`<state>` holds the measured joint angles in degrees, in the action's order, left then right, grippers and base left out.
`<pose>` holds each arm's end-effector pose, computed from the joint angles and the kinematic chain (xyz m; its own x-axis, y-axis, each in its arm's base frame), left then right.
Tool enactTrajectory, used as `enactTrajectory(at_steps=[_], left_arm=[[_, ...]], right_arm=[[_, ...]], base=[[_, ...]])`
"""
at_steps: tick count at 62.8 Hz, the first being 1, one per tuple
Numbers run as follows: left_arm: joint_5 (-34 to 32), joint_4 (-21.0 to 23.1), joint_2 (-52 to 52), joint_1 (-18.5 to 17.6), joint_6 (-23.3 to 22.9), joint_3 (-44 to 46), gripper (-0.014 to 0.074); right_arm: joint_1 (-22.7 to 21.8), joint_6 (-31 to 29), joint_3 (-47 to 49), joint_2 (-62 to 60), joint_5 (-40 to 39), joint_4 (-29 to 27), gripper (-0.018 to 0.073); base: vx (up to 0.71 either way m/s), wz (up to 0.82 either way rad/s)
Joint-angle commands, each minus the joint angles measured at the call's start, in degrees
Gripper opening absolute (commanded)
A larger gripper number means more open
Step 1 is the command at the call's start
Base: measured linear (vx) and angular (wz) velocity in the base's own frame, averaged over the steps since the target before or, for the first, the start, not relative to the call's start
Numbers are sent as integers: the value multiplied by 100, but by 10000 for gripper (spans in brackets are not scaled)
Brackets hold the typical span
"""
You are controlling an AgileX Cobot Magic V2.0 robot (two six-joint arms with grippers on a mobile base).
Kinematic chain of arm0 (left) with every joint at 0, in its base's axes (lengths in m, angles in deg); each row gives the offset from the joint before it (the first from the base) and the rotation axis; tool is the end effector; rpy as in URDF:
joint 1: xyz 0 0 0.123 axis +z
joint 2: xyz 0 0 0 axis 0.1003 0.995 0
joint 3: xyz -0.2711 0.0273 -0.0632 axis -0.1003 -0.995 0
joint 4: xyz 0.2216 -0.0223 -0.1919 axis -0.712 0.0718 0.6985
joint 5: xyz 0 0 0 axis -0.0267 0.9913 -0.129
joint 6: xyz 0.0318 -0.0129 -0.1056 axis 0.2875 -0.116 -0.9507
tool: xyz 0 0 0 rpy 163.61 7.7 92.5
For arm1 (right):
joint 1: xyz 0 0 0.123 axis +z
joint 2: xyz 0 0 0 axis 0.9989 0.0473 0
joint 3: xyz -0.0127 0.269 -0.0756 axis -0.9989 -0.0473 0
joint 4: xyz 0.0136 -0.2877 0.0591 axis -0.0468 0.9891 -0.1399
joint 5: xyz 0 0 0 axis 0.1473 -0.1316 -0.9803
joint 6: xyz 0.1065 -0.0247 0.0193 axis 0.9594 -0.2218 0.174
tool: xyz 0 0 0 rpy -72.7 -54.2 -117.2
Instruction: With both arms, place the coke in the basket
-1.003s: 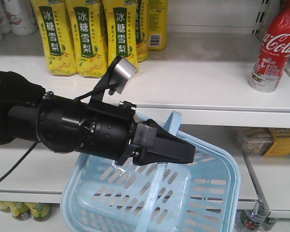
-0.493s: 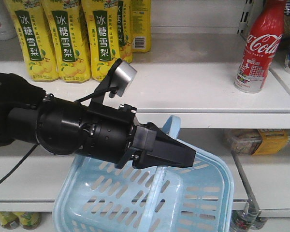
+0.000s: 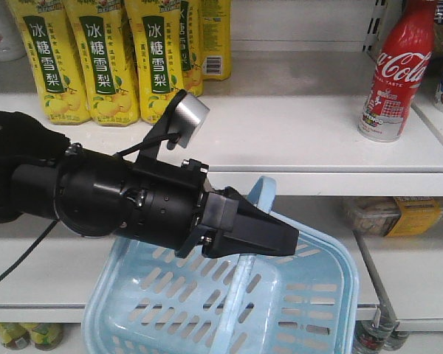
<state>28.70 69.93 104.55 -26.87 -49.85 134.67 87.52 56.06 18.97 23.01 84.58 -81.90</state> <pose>0.2452 -0.2666 0.3185 -0.8412 0.1756 -0.5115 0.5395 0.2076 -0.8160 0.1241 0.0005 0.1831 -0.1277 0.1051 -0.9862 0.0094 0.9945 0.1048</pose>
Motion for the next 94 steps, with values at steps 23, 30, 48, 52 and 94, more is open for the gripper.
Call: enactTrajectory(at_steps=[23,30,48,52,94], left_arm=[[-9,473,-252,-14,72,170,-6],[-9,473,-252,-14,72,170,-6],[-9,473,-252,-14,72,170,-6],[-9,473,-252,-14,72,170,-6],[-9,473,-252,-14,72,170,-6]], right_arm=[[-16,1577,38,-101,-3167,-3755,-5],[-11,1549,795,-75,-2503,-2490,-5],[-11,1165,3838,1336,617,404,103],[-11,694,4105,1641,699,384,188],[651,-1821,6040,4497,709,-728,591]], base=[[0,0],[0,0],[0,0],[0,0],[0,0]])
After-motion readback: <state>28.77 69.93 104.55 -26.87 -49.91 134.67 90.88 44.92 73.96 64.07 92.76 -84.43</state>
